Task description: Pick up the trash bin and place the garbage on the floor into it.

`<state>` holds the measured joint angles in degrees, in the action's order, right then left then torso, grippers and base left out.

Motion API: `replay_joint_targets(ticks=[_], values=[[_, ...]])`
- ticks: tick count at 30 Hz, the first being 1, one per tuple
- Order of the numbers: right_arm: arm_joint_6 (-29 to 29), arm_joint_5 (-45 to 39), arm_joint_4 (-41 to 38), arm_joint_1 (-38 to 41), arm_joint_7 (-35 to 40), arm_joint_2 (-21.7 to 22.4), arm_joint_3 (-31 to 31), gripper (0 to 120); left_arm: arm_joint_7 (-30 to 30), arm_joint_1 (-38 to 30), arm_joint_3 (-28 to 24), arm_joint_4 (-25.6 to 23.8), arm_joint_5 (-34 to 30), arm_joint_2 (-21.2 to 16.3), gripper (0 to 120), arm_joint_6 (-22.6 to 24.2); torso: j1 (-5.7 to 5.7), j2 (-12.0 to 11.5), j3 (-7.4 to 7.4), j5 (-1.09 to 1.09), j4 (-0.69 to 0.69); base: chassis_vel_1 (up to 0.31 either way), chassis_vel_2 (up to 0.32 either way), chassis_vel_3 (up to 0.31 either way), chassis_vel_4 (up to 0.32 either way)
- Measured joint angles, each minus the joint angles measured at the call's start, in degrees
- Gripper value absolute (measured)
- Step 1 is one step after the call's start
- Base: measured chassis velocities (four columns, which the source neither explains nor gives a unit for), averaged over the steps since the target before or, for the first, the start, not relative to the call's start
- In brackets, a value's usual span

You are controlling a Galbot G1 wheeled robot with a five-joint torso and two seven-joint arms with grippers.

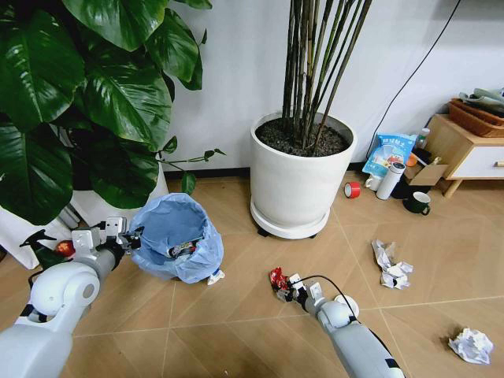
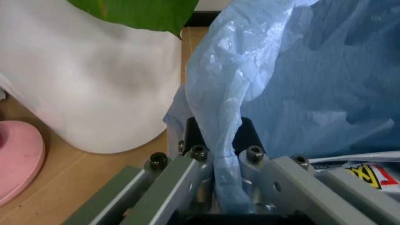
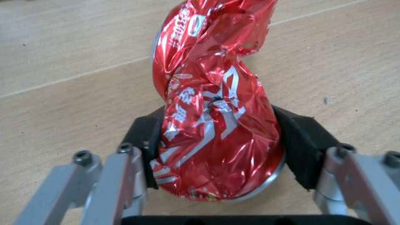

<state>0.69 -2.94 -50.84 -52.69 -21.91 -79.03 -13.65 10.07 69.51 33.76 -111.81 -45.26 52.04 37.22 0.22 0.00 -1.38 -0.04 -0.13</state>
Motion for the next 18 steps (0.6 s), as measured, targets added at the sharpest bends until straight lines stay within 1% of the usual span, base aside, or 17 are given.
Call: replay_joint_targets(ticks=[1, 10, 18], values=[[0.0, 0.1, 0.1, 0.0, 0.0, -0.1, -0.1, 51, 0.0, 0.0, 0.0, 0.0, 0.0, 0.0, 0, 0.0, 0.00, 0.0, 0.00, 0.00, 0.00, 0.000, 0.000, 0.000, 0.000], [0.3, 0.3, 0.3, 0.2, 0.1, -0.4, -0.1, 51, 0.1, 0.0, 0.0, -0.4, 0.0, 0.0, 0, 0.0, 0.00, 0.0, 0.00, 0.00, 0.00, 0.000, 0.000, 0.000, 0.000], [0.3, -0.5, -3.7, -0.6, 1.8, 0.3, -0.1, 51, 0.4, 0.3, -0.1, -0.6, 0.0, 0.1, 0, 0.0, 0.00, 0.0, 0.00, 0.00, 0.01, 0.000, 0.000, 0.000, 0.000]])
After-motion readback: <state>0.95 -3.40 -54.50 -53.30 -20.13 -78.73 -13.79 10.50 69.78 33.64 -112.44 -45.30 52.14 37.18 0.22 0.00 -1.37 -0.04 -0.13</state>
